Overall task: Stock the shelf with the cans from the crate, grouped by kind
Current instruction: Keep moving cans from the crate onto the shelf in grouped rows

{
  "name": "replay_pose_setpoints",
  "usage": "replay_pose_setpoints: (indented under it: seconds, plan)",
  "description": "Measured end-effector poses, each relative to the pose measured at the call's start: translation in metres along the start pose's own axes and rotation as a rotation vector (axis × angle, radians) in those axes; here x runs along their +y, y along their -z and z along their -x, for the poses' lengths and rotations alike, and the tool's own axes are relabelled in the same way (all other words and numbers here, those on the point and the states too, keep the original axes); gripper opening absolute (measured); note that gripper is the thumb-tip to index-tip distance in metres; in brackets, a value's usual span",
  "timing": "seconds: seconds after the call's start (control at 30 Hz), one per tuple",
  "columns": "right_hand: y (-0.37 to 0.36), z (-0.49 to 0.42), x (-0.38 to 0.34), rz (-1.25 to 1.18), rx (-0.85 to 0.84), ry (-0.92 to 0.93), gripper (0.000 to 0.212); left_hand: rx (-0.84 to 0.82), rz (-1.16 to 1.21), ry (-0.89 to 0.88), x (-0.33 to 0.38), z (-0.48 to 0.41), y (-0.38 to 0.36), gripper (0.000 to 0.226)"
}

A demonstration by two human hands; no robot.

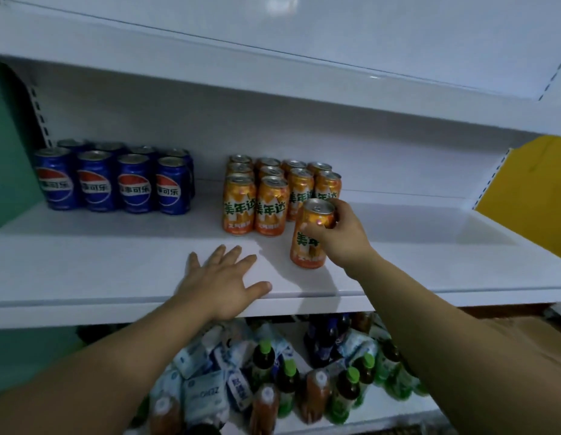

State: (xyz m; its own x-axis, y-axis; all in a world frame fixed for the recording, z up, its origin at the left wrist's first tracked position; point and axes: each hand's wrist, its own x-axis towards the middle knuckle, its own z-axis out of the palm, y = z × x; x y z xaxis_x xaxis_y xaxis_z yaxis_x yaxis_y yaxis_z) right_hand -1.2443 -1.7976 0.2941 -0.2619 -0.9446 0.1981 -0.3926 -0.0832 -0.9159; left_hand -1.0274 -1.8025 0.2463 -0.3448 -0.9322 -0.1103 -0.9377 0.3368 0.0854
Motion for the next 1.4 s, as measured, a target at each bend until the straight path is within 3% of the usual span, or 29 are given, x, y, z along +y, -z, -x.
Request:
replay_pose_setpoints:
  seconds: [0.17, 0.43, 0.83, 1.0, 1.2, 1.3, 1.4]
  plan:
    - [-0.012, -0.029, 0.006, 0.08, -0.051, 0.037, 0.077, 0.014, -0.019, -0.003, -0.002, -0.002, -0.007, 0.078]
    - [-0.02, -0.064, 0.019, 0.213, -0.005, 0.079, 0.069, 0.022, -0.034, -0.001, -0.002, -0.006, -0.011, 0.078]
    - [-0.034, -0.079, 0.021, 0.256, -0.001, -0.02, 0.074, 0.011, -0.037, -0.001, -0.005, -0.014, -0.013, 0.079]
    - [-0.012, -0.052, 0.015, 0.381, -0.061, -0.051, 0.064, -0.03, 0.012, 0.016, -0.009, -0.015, -0.012, 0.078]
    - [0.061, -0.001, 0.01, 0.641, -0.022, -0.171, 0.076, -0.151, 0.067, 0.091, -0.011, -0.016, 0.009, 0.086]
    - [0.103, 0.032, 0.02, 0.694, 0.026, -0.231, 0.075, -0.173, 0.145, -0.036, 0.03, -0.022, 0.023, 0.099]
    - [0.144, 0.066, 0.034, 0.716, 0.103, -0.309, 0.076, -0.18, 0.216, -0.302, 0.106, -0.012, 0.022, 0.083]
